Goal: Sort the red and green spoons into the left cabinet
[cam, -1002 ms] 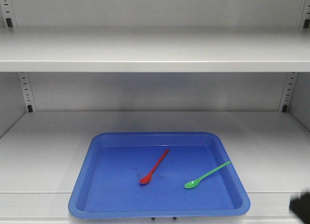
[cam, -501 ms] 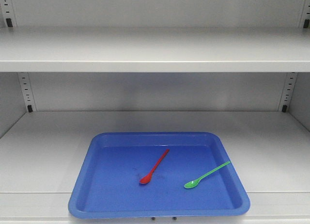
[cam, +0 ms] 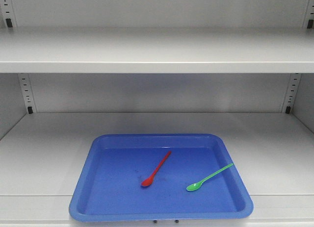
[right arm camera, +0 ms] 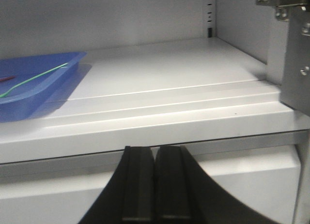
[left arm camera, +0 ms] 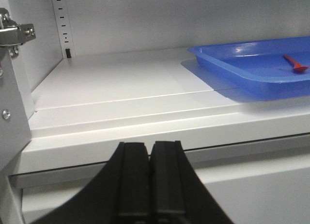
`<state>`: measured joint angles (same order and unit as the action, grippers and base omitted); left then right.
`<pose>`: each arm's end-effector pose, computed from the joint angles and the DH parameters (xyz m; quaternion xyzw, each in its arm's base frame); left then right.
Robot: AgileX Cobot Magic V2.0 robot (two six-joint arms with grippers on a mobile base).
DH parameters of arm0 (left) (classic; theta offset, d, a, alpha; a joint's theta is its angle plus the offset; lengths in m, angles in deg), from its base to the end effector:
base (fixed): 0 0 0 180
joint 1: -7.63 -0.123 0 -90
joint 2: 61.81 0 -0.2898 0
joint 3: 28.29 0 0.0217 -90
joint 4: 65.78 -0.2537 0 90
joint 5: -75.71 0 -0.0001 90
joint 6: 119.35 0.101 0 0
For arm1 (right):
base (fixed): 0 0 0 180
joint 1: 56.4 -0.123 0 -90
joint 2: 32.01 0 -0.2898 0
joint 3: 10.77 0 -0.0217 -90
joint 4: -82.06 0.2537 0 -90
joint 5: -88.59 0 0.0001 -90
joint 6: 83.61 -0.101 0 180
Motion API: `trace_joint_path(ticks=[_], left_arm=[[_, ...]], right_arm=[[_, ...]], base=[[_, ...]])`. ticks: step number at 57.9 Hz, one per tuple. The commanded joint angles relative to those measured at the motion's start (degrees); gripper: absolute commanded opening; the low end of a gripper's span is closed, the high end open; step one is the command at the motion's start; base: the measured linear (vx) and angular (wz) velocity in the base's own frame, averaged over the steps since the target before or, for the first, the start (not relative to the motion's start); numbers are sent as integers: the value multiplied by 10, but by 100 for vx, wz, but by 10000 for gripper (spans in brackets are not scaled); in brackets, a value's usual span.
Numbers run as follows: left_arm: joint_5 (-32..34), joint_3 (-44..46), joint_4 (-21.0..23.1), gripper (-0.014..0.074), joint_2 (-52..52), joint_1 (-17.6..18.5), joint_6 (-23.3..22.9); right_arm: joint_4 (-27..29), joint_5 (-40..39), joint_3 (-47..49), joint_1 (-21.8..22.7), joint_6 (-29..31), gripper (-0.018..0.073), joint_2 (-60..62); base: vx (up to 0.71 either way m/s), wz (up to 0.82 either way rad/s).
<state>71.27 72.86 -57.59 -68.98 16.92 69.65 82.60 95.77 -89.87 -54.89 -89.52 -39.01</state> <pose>0.0640 -0.0116 0.1976 0.0665 0.7065 -0.0558 0.7023 0.0648 -0.0016 0.1913 0.0500 0.7253 0.0300 0.6859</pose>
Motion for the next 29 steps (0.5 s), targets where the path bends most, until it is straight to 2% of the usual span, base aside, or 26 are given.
trace_joint_path(ticks=[1,29], left_arm=[[44,1,4,0,12,-2,-5],[44,1,4,0,12,-2,-5]], right_arm=[[-5,-46,-5,7,1,-6,6],[-5,-46,-5,7,1,-6,6]], base=[[0,0],[0,0]])
